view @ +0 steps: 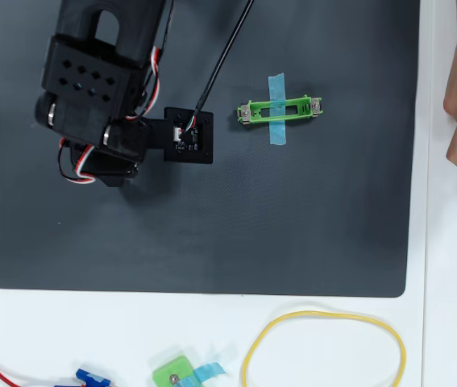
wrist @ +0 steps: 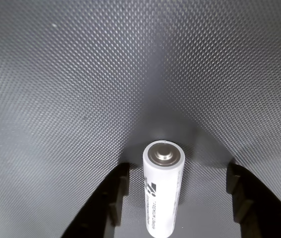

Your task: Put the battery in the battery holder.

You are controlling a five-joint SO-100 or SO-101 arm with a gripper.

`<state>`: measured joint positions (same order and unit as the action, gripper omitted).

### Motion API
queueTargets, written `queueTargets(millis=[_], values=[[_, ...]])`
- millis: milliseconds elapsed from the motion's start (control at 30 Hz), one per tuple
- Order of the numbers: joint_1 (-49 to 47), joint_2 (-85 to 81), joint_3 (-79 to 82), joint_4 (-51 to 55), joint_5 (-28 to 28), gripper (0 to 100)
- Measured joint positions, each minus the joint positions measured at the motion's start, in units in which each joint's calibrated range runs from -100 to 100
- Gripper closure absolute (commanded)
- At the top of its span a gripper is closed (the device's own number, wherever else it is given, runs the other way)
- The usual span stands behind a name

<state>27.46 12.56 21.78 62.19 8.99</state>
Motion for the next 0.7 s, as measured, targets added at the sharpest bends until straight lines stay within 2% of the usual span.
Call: queueTargets(millis=[167, 467, 700], values=[[0.0, 0.0, 0.0, -0.3, 0.0, 100], [0.2, 0.0, 0.0, -0.5, 0.0, 100], [0.7, -5.5, 6.4, -4.1, -0.2, 100]])
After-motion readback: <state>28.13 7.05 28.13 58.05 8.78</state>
